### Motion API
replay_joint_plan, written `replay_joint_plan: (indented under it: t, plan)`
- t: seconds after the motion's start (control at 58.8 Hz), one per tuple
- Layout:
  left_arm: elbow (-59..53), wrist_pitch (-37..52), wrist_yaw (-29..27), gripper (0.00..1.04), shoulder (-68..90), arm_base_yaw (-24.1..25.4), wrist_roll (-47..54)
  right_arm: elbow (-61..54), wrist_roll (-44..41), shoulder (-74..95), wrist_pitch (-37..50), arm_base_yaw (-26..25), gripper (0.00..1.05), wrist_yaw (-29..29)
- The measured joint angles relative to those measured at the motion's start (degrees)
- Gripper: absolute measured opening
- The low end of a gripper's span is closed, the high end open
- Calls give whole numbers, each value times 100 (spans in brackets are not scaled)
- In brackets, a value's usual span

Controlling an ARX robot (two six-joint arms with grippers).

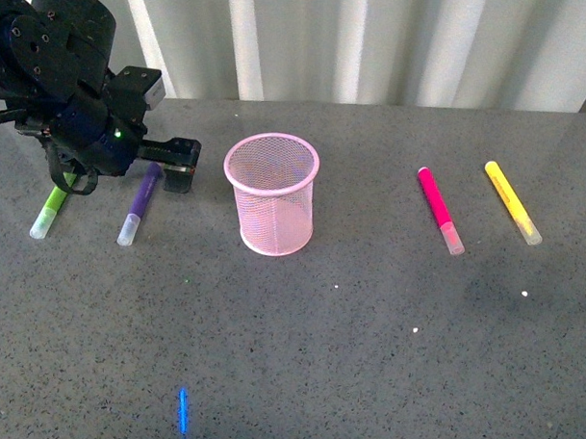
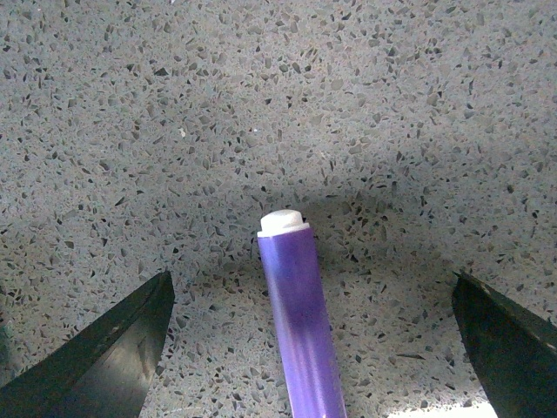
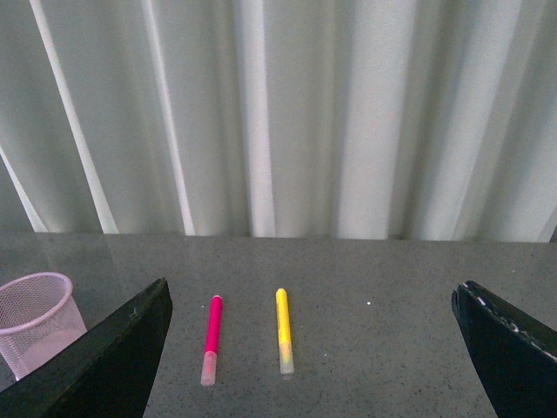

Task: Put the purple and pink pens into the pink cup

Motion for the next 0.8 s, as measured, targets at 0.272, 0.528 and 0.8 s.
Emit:
replay_joint_plan:
  t: [0.272, 0.528, 0.8]
  plan:
    - [74, -81, 4, 98, 42, -2, -2, 0, 0, 0, 0, 0, 98, 2]
    - [94, -157, 39, 70, 57, -46, -31, 0, 0, 0, 0, 0, 98, 0]
    - [96, -293, 57, 32, 61, -81, -164, 0, 0, 0, 0, 0, 98, 0]
